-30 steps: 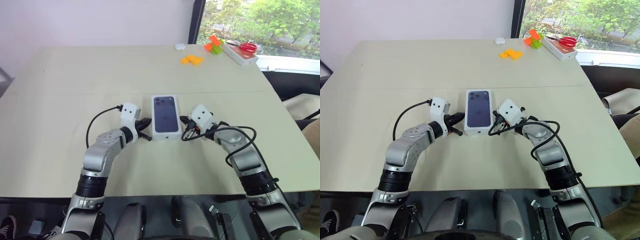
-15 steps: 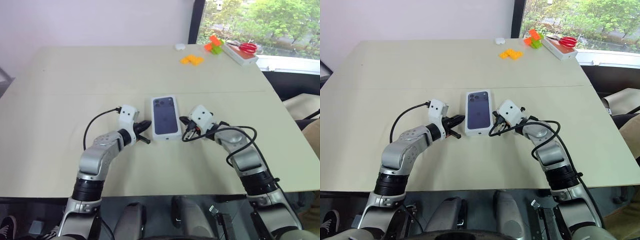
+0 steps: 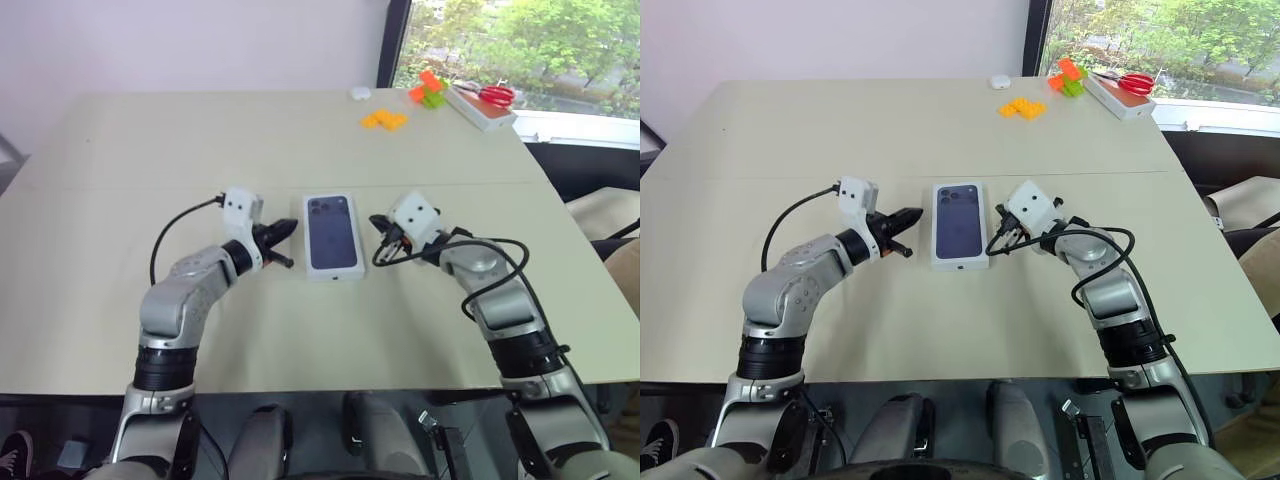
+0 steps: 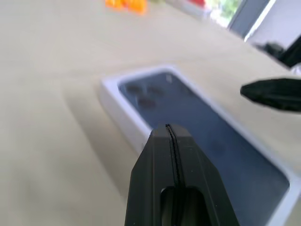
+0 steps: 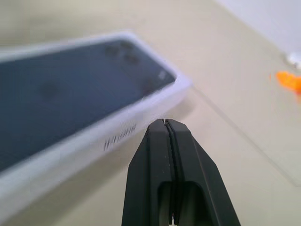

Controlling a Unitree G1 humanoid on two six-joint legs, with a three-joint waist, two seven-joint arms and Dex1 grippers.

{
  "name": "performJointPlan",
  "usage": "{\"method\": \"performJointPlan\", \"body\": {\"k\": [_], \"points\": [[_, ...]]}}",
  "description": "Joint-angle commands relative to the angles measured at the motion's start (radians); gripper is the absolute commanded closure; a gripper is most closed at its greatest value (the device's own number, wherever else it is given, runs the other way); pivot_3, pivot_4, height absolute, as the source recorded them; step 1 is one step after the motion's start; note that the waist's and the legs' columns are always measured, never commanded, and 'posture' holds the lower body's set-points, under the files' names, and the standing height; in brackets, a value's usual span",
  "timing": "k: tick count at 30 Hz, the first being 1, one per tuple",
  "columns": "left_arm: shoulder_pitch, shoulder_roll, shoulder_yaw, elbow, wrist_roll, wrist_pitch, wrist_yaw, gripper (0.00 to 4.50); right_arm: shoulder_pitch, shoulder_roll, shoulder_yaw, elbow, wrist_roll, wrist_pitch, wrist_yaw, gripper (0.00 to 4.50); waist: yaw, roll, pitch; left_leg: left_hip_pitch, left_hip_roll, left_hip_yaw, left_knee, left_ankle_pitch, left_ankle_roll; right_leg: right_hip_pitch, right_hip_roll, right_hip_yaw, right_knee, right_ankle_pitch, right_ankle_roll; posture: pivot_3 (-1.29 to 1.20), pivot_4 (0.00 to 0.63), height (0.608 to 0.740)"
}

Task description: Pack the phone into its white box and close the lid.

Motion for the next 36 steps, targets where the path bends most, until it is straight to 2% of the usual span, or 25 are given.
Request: {"method": "performJointPlan", "body": {"k": [1,6,9,13,20,25,32,36], "points": [[-0.047,-0.041,-0.032,0.045,-0.001,-0.038,0.006,4.5,-0.04,0.046,-0.018,-0.032,0.053,-0.005,-0.006,4.46,0.0,0.0,0.0,0.0,0.0,0.0,0.0,0.0,0.0,0.0,0.0,0.0,0.0,0.0,0.0,0.0,0.15,0.74],[-0.048,-0.071,-0.09,0.095,0.041,-0.072,0.013,4.5,0.021,0.067,0.045,-0.046,0.023,-0.018,-0.006,4.46,0.002,0.0,0.0,0.0,0.0,-0.001,0.0,0.0,0.0,0.0,0.0,-0.001,0.0,0.0,0.0,0.0,0.15,0.74],[0.019,-0.044,-0.172,0.103,0.102,-0.087,0.004,4.5,0.111,0.075,0.079,-0.081,0.006,-0.006,-0.026,4.46,0.001,0.0,0.0,0.0,0.0,0.0,0.0,-0.001,0.001,0.0,-0.001,0.0,-0.001,0.0,0.0,0.0,0.15,0.74],[0.04,-0.032,-0.18,0.117,0.12,-0.099,0.005,4.5,0.145,0.066,0.097,-0.086,-0.012,0.0,-0.033,4.46,-0.001,0.0,0.0,0.002,0.0,0.0,0.0,-0.001,0.002,0.002,-0.001,0.001,-0.001,0.0,0.001,0.0,0.15,0.74],[-0.023,-0.035,-0.154,0.134,0.11,-0.099,0.006,4.5,0.076,0.074,0.062,-0.067,0.01,0.017,-0.037,4.46,-0.001,0.0,0.0,0.003,0.0,-0.001,0.001,-0.001,0.002,0.004,0.0,-0.001,-0.001,-0.003,0.004,0.0,0.15,0.74],[-0.086,-0.045,-0.129,0.143,0.099,-0.098,0.016,4.5,-0.012,0.081,0.032,-0.003,0.023,-0.013,-0.045,4.46,0.001,0.0,0.0,0.001,0.0,-0.001,0.001,-0.001,0.002,0.003,0.0,-0.001,-0.001,-0.001,0.001,0.0,0.15,0.74],[-0.215,-0.056,-0.118,0.355,0.163,-0.2,0.06,4.5,-0.119,0.088,0.037,0.233,-0.01,-0.154,-0.066,4.46,0.001,0.0,0.0,0.001,0.0,-0.001,0.002,-0.002,0.003,0.003,0.0,-0.002,-0.001,-0.001,0.001,0.0,0.15,0.74],[-0.239,-0.05,-0.152,0.47,0.224,-0.245,0.072,4.5,-0.113,0.112,0.056,0.33,-0.033,-0.219,-0.093,4.46,-0.003,0.0,0.0,0.001,0.0,0.0,0.001,-0.002,0.004,0.002,-0.001,-0.001,-0.002,-0.001,0.001,0.0,0.15,0.74]]}}
